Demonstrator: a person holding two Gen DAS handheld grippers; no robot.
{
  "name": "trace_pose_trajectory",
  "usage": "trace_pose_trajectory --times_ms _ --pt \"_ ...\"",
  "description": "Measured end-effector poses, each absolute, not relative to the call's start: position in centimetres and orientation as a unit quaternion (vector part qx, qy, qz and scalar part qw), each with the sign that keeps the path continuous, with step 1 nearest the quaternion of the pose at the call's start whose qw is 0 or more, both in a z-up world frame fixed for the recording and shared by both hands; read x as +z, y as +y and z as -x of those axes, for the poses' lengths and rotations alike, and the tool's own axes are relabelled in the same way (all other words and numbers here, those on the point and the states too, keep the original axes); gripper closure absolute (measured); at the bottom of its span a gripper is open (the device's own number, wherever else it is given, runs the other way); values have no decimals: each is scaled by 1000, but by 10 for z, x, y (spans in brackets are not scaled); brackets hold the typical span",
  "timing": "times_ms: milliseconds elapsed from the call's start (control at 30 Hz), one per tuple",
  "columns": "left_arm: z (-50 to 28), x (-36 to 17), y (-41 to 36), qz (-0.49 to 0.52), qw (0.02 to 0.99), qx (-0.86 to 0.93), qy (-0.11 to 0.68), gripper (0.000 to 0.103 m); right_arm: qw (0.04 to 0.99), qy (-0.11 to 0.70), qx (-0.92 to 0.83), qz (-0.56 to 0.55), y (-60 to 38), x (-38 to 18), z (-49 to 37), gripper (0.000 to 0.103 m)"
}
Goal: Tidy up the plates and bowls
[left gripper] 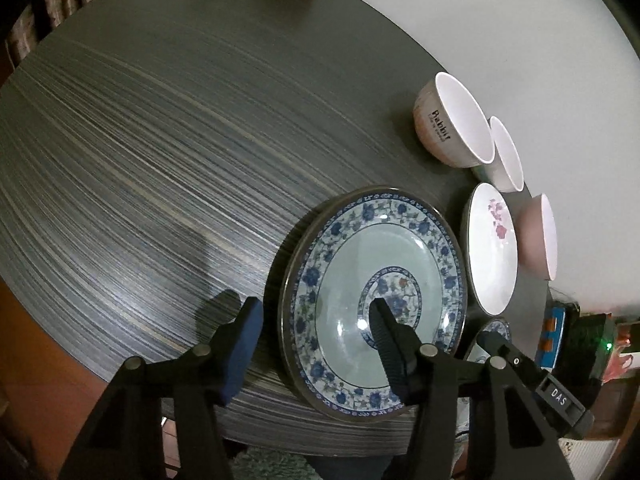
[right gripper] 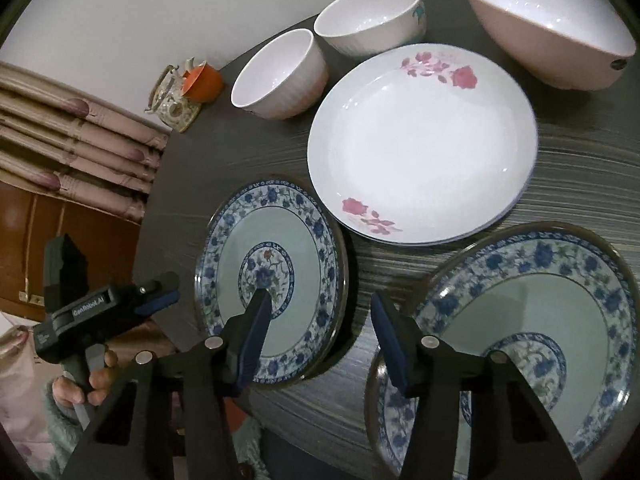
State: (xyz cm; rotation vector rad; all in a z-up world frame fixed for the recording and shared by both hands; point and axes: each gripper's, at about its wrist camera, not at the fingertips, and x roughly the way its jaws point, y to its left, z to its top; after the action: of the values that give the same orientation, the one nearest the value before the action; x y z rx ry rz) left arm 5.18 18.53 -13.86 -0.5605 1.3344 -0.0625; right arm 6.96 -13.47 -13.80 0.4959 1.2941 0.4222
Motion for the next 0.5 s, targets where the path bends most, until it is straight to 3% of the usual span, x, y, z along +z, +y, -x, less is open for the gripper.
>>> trace_pose_trajectory --times_ms 167,500 --pt "-54 -147 185 258 743 -29 617 59 746 601 191 -215 -129 -145 -77 54" --pt "-59 -157 185 253 740 -28 623 67 742 610 191 -202 -119 -159 -95 70"
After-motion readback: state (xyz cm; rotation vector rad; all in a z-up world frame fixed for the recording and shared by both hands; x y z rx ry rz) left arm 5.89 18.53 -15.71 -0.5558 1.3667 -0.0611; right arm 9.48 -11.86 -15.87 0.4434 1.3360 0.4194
